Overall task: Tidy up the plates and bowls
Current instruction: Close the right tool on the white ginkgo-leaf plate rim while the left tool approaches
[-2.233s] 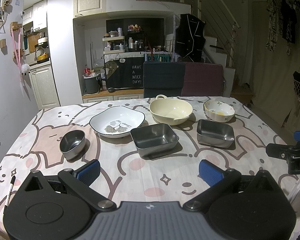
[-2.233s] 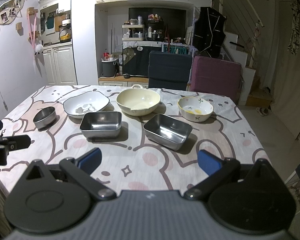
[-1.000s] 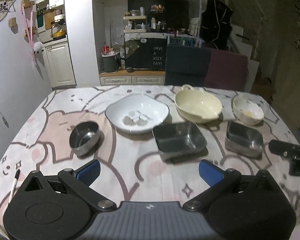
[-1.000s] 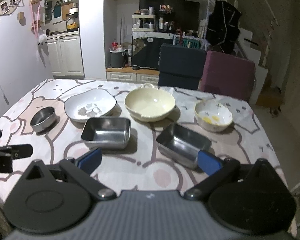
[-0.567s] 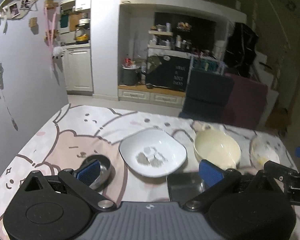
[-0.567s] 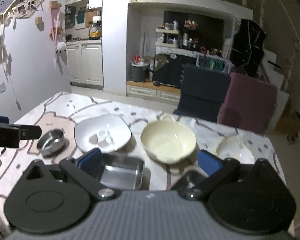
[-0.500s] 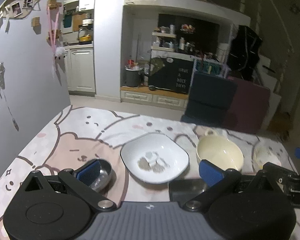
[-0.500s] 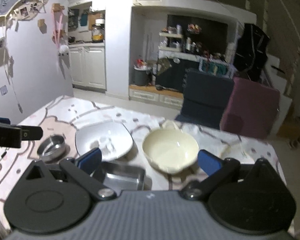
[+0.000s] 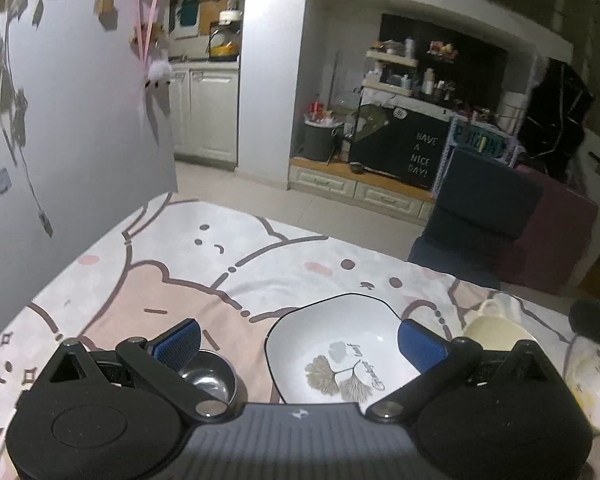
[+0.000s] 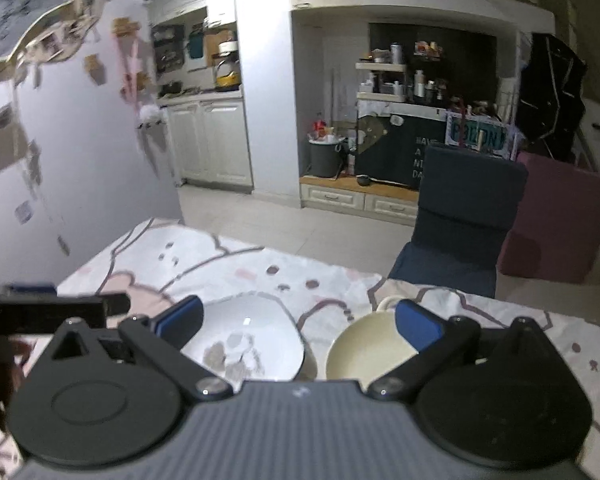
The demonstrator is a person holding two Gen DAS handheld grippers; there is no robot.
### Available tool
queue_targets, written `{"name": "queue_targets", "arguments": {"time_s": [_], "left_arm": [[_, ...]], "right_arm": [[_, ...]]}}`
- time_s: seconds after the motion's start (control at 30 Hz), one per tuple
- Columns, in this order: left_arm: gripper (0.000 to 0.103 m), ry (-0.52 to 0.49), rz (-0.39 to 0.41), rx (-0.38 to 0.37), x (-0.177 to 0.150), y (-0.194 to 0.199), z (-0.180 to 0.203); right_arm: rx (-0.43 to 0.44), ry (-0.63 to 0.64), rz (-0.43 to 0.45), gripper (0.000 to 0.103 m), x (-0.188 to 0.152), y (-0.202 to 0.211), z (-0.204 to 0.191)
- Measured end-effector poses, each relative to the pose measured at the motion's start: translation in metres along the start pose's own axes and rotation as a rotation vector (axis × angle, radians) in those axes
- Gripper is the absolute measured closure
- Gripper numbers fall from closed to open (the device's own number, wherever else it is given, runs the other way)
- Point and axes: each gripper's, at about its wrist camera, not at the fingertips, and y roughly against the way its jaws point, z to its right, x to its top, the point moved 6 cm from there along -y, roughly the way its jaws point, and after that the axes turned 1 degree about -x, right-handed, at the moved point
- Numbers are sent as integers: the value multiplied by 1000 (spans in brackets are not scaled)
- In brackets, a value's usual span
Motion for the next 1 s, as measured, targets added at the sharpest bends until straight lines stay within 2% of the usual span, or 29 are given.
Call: {"name": "queue_targets", "arguments": {"time_s": [0.17,0.3,0.37,0.5,0.57,0.7,0.8,1.0], "left_arm": [[0,21,-80,13,-9,-43,0],[0,34,-131,-34,-24,-68,-2],[0,55,-160,-41,-28,-76,-3],[0,86,-188,-61,-35,-85,-4],[0,94,-203,-81,-38,-88,-6],[0,173,-286,-168,-46,-95,-13],[0,256,-336,-202,-48,-97,-21],[0,369,-329,-281,-50,-103,-37]], "right_arm": [[43,-48,-39,0,12,-43,11],[78,-60,24,0,20,-74,12],[75,-51,-5,0,21,-93,12],[123,-1,-66,0,14,-131,5],[134,6,-153,0,5,-154,2],[159,11,-297,31,-14,-198,-7],[153,3,-362,47,-26,-226,-12],[106,34,-445,62,-42,-258,-16]]}}
